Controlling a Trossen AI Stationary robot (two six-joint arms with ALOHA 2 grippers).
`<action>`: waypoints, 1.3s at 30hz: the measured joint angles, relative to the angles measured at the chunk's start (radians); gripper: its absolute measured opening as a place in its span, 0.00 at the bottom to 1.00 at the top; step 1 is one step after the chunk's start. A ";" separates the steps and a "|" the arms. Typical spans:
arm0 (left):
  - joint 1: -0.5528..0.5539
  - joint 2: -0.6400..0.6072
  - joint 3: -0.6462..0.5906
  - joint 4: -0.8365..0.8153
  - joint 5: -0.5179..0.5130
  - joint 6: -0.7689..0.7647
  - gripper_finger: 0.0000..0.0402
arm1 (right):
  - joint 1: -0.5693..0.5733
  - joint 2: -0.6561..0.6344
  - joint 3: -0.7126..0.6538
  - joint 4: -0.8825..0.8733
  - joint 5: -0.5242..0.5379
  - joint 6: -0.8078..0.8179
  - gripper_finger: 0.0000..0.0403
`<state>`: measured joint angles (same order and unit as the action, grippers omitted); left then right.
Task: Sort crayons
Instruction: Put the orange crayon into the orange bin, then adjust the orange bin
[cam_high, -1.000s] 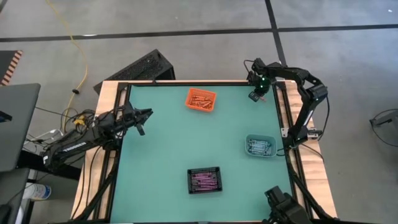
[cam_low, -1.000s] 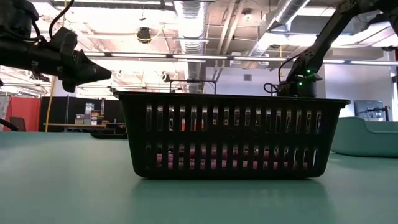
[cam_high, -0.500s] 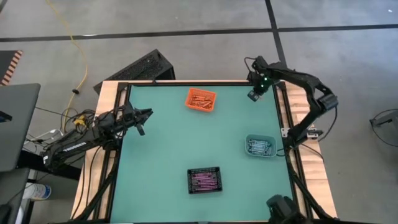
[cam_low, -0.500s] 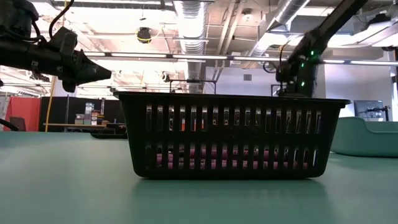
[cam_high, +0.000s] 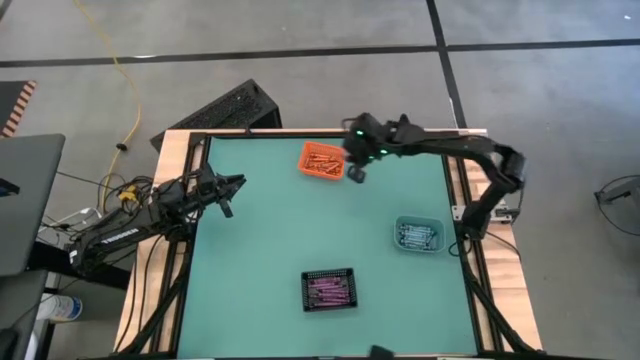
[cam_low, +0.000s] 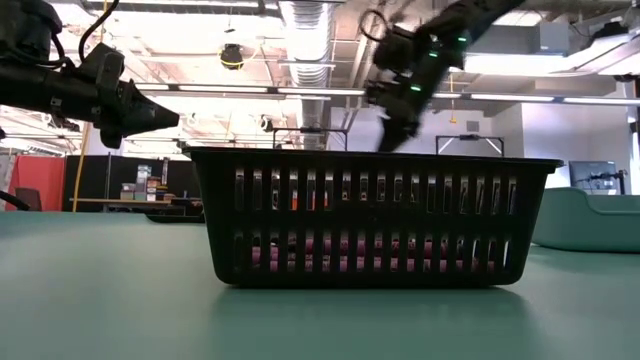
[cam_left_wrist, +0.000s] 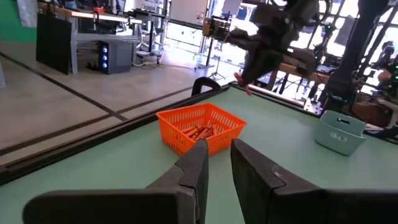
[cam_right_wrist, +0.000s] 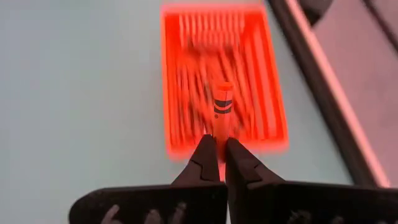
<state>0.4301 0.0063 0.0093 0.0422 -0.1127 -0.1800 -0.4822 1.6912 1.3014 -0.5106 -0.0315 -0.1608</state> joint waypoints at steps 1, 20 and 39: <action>0.000 0.000 0.000 0.000 0.000 0.000 0.14 | 0.011 0.037 0.049 -0.003 0.001 -0.004 0.01; 0.000 0.000 0.000 0.000 0.000 0.000 0.14 | 0.017 0.550 0.706 -0.391 0.007 -0.008 0.13; 0.000 0.000 -0.001 0.000 0.000 0.000 0.14 | 0.057 0.400 0.713 -0.616 -0.069 -0.056 0.23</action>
<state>0.4301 0.0063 0.0086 0.0421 -0.1131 -0.1799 -0.4248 2.0907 2.0146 -1.1267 -0.1003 -0.2171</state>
